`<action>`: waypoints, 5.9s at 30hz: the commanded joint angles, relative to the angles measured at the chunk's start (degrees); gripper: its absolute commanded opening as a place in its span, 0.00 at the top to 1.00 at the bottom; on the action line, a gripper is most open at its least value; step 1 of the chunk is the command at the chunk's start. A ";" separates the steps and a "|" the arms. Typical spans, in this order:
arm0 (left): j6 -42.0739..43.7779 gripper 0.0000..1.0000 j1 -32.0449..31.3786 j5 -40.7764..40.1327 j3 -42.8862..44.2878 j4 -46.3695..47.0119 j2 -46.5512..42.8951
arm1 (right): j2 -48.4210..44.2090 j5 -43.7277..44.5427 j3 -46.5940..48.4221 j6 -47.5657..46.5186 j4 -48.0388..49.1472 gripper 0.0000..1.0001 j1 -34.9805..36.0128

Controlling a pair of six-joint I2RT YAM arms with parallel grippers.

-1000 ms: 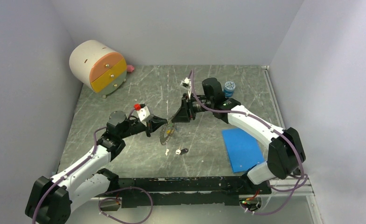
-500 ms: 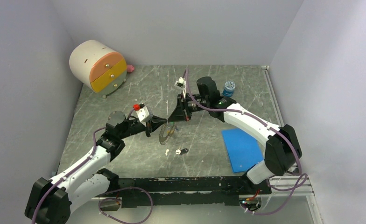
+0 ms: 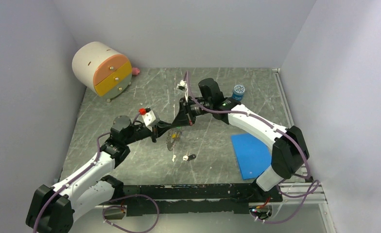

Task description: Put the keys on the keyring

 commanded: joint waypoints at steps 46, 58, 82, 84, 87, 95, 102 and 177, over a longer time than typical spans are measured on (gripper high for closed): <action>-5.89 0.97 -0.29 -3.55 -4.25 17.47 -0.92 | -11.90 7.64 -4.05 -9.96 -0.71 0.47 -2.90; -6.28 0.97 -0.24 -3.30 -4.58 15.99 -3.13 | -5.93 -7.44 -12.29 6.92 23.81 0.37 -9.08; -6.28 0.98 -0.21 -4.05 -4.80 15.98 -2.91 | -0.88 -9.87 -10.61 9.66 26.81 0.59 -5.24; -6.15 0.97 -0.27 -4.18 -4.76 16.09 -2.79 | -1.39 -10.55 -10.76 10.19 27.34 0.64 -5.21; -6.00 0.97 -0.29 -4.26 -4.72 15.75 -2.82 | -2.02 -11.58 -11.10 10.28 27.37 0.72 -5.26; -5.74 0.97 -0.29 -4.86 -4.83 14.80 -3.22 | -3.69 -13.21 -11.58 10.84 27.49 0.77 -4.88; -5.56 0.97 -0.29 -4.84 -4.86 14.22 -3.25 | -1.71 -14.02 -8.13 9.33 24.06 0.73 -1.95; -5.22 0.97 -0.29 -4.63 -5.30 14.87 -2.69 | -4.32 -2.54 -3.91 -4.20 5.78 0.92 -1.34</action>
